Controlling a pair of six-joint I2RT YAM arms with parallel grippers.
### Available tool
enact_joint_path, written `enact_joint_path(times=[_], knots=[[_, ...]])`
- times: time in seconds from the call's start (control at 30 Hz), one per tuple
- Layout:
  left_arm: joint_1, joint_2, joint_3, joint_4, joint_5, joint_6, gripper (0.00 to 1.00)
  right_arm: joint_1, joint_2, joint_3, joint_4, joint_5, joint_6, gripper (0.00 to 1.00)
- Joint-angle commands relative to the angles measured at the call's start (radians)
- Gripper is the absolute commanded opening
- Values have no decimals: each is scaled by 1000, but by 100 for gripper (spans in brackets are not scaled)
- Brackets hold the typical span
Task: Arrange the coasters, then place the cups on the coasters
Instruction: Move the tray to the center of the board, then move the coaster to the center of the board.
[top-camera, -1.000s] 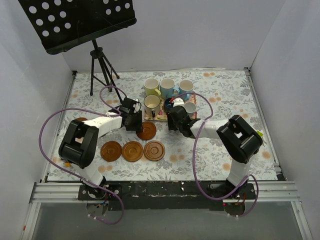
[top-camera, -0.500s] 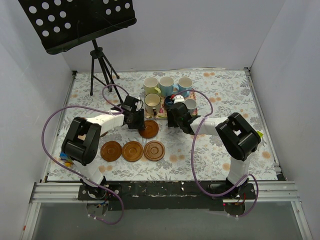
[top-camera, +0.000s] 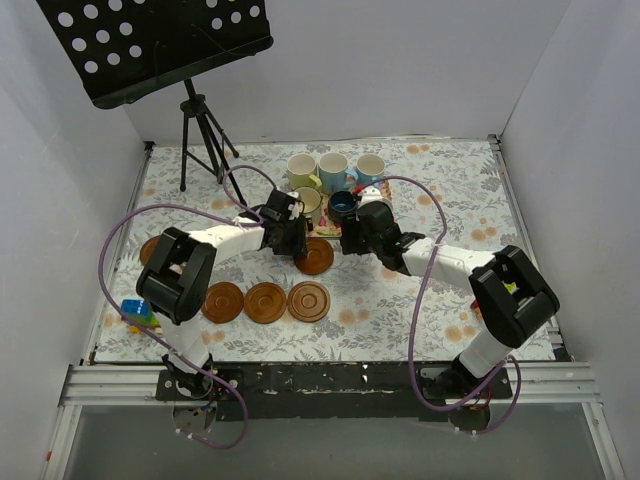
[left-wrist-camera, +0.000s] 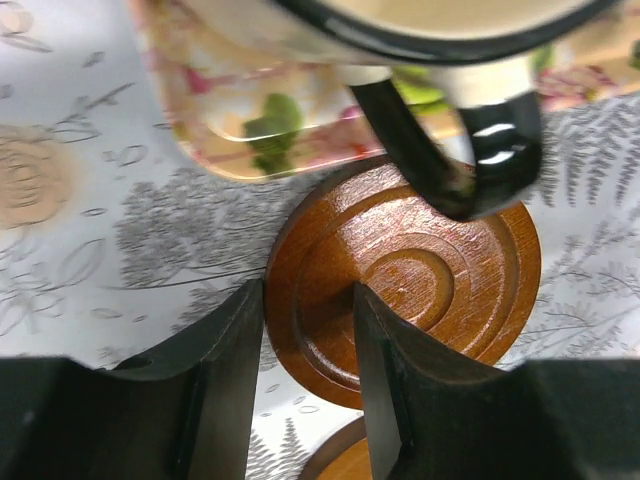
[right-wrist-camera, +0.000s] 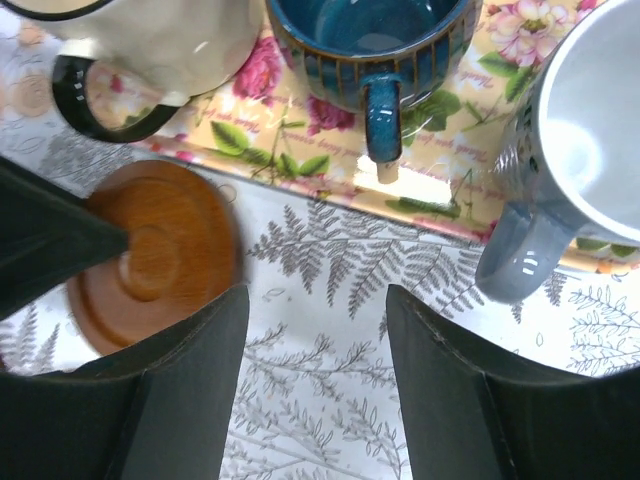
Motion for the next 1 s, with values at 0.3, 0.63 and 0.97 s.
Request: enact_joint_path(times=[0.3,0.63,0.97], knots=[[-75,-14,33,52,119,-73,46,-2,-125,-71,-58,-94,25,66],[-78,-57,38,73,150,-45,62,0,-84,-100,-11,-150,25,66],[-75,-339,-50,112,24,137,94,34,-10,-53,-6,-170,-18,66]])
